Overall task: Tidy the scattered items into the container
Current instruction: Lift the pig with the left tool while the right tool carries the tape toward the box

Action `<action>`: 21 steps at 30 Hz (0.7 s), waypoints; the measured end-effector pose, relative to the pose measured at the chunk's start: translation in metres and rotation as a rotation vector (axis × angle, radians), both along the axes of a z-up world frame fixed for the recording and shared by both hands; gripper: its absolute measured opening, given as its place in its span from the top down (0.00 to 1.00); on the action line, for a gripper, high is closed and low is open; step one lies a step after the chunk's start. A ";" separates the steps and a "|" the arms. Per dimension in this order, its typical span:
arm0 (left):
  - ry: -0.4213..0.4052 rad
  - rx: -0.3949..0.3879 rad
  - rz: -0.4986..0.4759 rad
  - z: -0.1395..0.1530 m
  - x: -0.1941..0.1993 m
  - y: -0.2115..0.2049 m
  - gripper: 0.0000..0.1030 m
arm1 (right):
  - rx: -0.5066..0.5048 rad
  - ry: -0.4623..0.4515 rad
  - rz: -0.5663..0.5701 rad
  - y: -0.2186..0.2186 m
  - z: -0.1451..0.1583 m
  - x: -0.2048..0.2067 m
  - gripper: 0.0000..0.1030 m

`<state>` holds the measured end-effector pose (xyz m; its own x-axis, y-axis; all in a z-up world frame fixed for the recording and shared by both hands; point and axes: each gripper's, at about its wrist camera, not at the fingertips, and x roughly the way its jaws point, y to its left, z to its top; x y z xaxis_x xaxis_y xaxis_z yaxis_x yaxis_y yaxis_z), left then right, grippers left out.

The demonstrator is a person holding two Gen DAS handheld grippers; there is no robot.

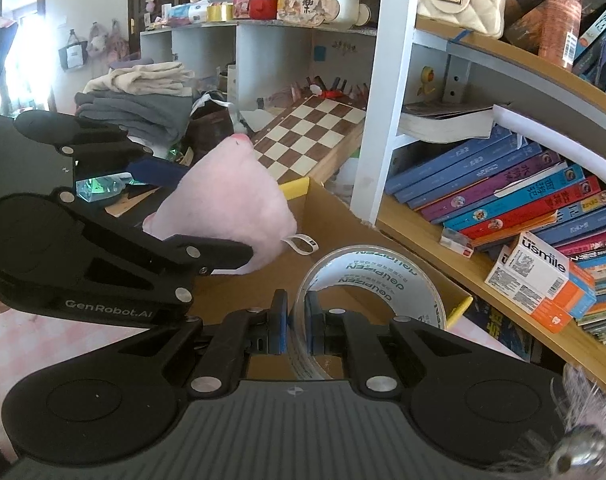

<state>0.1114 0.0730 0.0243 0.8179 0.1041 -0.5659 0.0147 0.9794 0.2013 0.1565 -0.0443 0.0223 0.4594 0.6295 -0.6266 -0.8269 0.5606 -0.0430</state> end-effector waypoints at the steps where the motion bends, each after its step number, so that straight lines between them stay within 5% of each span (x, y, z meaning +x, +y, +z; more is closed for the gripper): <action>1: 0.004 0.000 0.002 -0.001 0.001 0.001 0.36 | -0.001 0.003 0.001 0.001 -0.001 0.001 0.92; 21: 0.049 0.002 0.031 -0.015 0.025 0.017 0.36 | -0.013 -0.006 0.052 0.019 -0.018 0.018 0.92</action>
